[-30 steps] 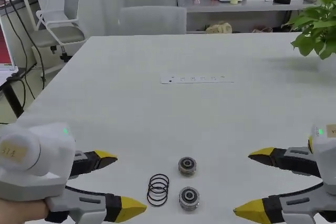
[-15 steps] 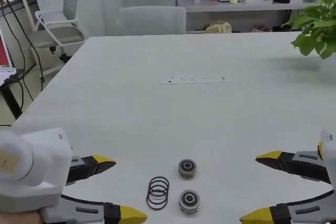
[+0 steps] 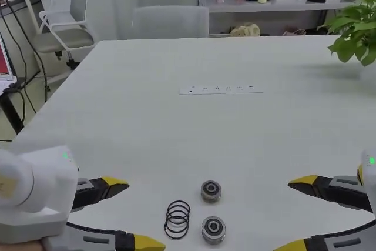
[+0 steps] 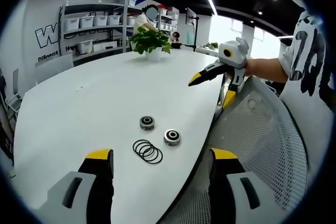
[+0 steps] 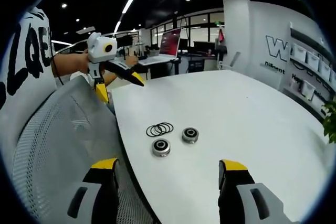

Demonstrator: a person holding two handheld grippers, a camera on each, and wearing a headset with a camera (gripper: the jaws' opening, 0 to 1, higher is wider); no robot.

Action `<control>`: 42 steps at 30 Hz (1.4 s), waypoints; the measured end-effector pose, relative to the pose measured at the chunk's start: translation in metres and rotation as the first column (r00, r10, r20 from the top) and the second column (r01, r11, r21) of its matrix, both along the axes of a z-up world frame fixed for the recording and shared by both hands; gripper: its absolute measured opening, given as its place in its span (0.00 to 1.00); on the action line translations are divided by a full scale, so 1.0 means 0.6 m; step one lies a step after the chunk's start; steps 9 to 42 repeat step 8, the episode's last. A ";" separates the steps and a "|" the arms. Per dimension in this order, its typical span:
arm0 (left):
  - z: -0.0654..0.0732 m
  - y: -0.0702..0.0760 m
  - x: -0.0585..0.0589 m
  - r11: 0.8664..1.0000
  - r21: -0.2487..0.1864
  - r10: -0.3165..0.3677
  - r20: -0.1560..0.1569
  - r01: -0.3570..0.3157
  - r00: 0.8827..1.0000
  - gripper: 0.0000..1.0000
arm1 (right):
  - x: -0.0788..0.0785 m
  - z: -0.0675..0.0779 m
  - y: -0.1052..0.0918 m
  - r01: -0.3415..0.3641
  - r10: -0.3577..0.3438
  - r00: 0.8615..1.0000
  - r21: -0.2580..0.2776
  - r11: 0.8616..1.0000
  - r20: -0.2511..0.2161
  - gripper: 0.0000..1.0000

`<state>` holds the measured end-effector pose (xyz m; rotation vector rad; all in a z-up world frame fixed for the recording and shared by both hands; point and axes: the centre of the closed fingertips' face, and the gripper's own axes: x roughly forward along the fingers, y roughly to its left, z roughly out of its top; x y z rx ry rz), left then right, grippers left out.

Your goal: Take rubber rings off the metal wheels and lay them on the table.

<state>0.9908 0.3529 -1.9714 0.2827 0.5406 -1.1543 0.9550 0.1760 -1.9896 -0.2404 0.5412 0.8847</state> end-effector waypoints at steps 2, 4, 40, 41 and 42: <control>-0.001 0.001 0.000 1.000 0.000 0.001 -0.002 -0.001 1.000 0.72 | 0.000 -0.001 0.001 0.000 0.000 1.000 0.000 1.000 -0.002 0.77; -0.003 0.001 0.000 1.000 0.002 0.000 -0.005 0.000 1.000 0.72 | -0.001 -0.001 0.001 -0.001 0.001 1.000 -0.001 1.000 -0.003 0.77; -0.005 0.001 -0.002 1.000 0.003 -0.004 -0.009 0.004 1.000 0.72 | -0.002 -0.004 0.000 0.000 0.000 1.000 -0.004 1.000 -0.006 0.77; -0.005 0.001 -0.002 1.000 0.003 -0.004 -0.009 0.004 1.000 0.72 | -0.002 -0.004 0.000 0.000 0.000 1.000 -0.004 1.000 -0.006 0.77; -0.005 0.001 -0.002 1.000 0.003 -0.004 -0.009 0.004 1.000 0.72 | -0.002 -0.004 0.000 0.000 0.000 1.000 -0.004 1.000 -0.006 0.77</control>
